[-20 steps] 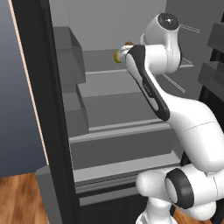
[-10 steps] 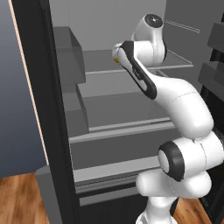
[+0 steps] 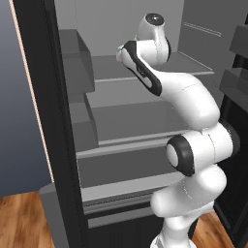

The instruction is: Pick up the apple and pear from the fridge and place one fruit on each plate on the dining counter.

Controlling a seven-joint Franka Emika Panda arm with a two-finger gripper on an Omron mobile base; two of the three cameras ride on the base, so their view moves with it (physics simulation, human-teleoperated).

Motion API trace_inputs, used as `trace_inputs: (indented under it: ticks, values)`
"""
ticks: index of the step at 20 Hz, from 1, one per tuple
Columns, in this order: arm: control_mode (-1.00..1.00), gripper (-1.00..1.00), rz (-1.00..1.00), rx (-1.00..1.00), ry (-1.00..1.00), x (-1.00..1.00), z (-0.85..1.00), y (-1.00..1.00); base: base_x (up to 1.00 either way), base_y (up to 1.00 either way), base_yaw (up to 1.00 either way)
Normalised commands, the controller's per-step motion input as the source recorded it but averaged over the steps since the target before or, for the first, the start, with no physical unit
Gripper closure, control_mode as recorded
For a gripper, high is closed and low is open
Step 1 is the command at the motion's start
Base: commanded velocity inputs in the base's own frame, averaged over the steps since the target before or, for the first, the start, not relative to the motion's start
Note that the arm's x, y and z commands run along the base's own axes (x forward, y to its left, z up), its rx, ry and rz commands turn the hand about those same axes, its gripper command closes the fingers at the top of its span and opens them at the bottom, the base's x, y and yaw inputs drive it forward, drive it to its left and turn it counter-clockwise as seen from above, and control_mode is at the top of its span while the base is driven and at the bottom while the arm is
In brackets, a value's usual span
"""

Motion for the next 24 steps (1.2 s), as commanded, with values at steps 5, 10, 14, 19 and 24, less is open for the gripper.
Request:
trace_inputs:
  ticks: [5,10,14,19,24]
  values:
    - [-1.00,-1.00,-0.08,0.00,0.00,0.40,-0.23,0.00,0.00,0.00,0.00]
    - [-1.00,-1.00,-0.06,0.00,0.00,0.76,0.00,0.00,0.00,0.00,0.00]
    - [-1.00,-1.00,-0.05,0.00,0.13,0.41,-0.02,0.00,0.00,0.00,0.00]
    - [-1.00,-1.00,-0.03,0.00,0.06,0.23,-0.31,0.00,0.00,0.00,0.00]
    - [-1.00,-1.00,-0.01,0.00,0.01,0.03,-0.05,0.00,0.00,0.00,0.00]
